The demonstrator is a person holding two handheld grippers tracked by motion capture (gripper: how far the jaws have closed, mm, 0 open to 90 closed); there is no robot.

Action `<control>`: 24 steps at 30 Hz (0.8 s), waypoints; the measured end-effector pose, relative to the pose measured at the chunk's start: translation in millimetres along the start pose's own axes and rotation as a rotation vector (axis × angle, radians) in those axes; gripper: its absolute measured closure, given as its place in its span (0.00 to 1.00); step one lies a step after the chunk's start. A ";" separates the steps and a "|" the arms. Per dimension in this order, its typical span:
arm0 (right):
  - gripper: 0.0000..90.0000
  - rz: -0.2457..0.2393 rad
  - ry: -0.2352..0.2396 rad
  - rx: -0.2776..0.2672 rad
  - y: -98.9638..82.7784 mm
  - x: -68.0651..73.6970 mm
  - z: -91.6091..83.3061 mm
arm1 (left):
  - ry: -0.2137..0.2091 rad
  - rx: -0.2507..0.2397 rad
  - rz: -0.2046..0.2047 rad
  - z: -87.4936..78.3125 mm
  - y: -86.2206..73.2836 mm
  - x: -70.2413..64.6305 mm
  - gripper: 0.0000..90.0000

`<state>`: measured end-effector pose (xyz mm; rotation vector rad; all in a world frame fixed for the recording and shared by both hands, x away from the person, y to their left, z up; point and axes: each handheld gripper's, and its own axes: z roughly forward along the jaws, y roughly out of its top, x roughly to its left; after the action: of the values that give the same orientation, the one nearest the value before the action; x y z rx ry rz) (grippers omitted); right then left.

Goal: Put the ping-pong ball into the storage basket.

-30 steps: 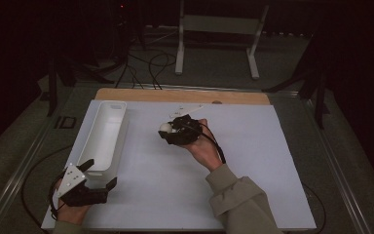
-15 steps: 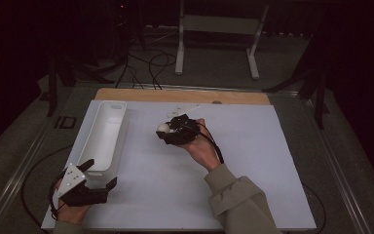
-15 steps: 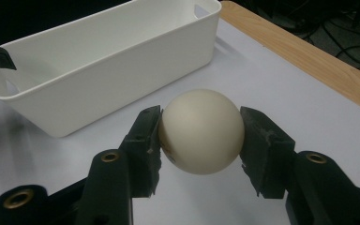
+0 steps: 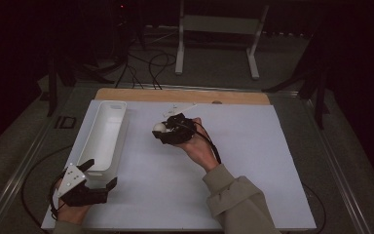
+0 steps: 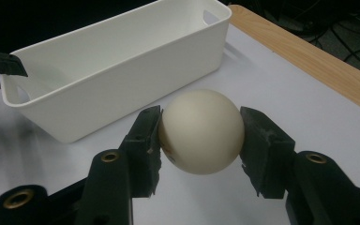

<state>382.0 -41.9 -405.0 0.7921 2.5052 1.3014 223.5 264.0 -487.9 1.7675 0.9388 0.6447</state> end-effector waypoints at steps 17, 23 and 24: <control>0.56 -0.013 0.016 -0.002 5.3 6.9 8.0 | 0.000 0.001 0.003 0.2 0.0 -0.1 0.00; 0.56 -0.015 0.021 -0.007 7.8 9.2 10.3 | -0.001 0.002 0.004 0.1 0.0 0.1 0.00; 0.56 -0.016 0.026 -0.007 8.5 10.3 11.4 | -0.001 0.002 0.004 0.2 0.0 0.1 0.00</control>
<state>381.3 -24.4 -404.3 0.7572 2.5203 1.3228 223.6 264.0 -488.0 1.7718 0.9359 0.6450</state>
